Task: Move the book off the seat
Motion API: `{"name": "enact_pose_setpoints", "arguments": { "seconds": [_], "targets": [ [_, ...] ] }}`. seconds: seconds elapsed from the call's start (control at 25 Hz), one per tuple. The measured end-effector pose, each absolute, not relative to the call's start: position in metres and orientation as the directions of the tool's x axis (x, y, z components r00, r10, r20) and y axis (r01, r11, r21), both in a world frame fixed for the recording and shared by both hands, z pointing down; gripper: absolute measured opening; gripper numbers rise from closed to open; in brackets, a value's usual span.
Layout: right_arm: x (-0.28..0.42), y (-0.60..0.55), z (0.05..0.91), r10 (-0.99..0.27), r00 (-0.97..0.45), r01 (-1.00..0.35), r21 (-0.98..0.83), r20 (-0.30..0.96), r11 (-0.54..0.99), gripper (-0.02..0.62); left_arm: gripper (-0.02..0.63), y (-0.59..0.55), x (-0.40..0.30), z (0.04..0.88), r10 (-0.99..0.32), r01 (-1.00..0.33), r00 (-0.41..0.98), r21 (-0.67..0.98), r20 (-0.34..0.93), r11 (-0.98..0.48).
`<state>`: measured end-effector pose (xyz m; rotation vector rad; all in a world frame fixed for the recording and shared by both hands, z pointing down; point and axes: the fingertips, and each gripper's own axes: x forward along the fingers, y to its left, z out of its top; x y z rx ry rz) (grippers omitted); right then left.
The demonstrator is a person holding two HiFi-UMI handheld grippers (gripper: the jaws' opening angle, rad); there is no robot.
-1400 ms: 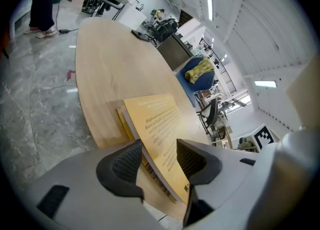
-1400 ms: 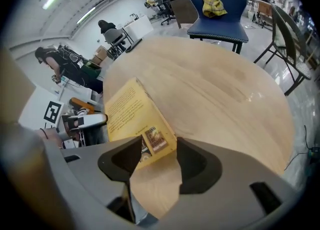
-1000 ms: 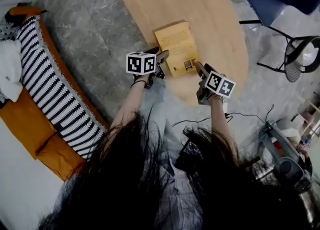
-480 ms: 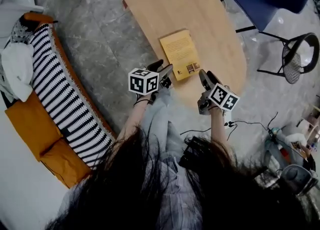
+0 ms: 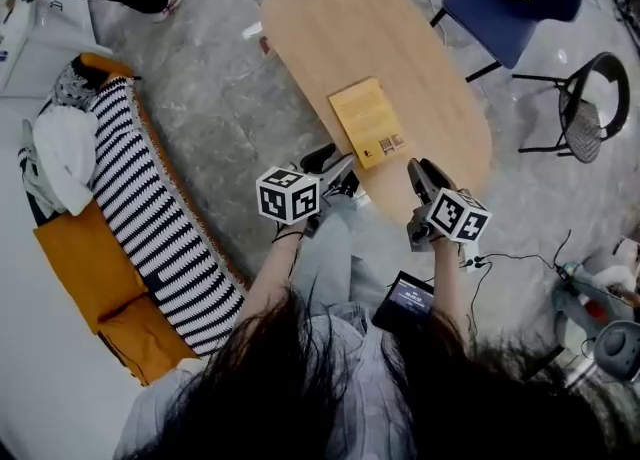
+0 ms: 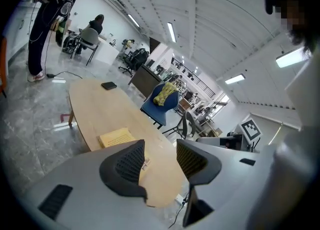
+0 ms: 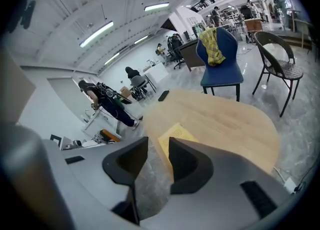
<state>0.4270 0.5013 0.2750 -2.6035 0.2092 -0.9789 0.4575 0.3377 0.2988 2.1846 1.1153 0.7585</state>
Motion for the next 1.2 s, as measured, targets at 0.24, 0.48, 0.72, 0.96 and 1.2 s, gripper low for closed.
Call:
{"name": "enact_pose_setpoints", "arguments": {
  "seconds": [0.24, 0.48, 0.72, 0.96, 1.2],
  "targets": [
    [0.395, 0.472, 0.232, -0.305, 0.751, -0.098, -0.358, 0.585, -0.929, 0.109, 0.18, 0.317, 0.417, 0.25, 0.853, 0.556, 0.498, 0.696, 0.16, -0.455],
    [0.366, 0.451, 0.202, -0.336, 0.763, -0.17, -0.33, 0.551, -0.928, 0.089, 0.14, 0.3, 0.376, 0.223, 0.851, 0.601, 0.503, 0.649, 0.147, -0.467],
    [0.341, 0.435, 0.175, -0.356, 0.787, -0.2, -0.337, 0.504, -0.92, 0.074, 0.13, 0.28, 0.35, 0.203, 0.838, 0.619, 0.532, 0.619, 0.123, -0.483],
    [0.312, 0.407, 0.166, -0.389, 0.791, -0.251, -0.33, 0.472, -0.91, 0.065, 0.12, 0.258, 0.325, 0.179, 0.815, 0.623, 0.575, 0.61, 0.068, -0.491],
    [0.287, 0.372, 0.168, -0.449, 0.77, -0.326, -0.326, 0.454, -0.887, 0.063, 0.118, 0.242, 0.291, 0.171, 0.798, 0.626, 0.599, 0.583, 0.067, -0.518]
  ]
}}
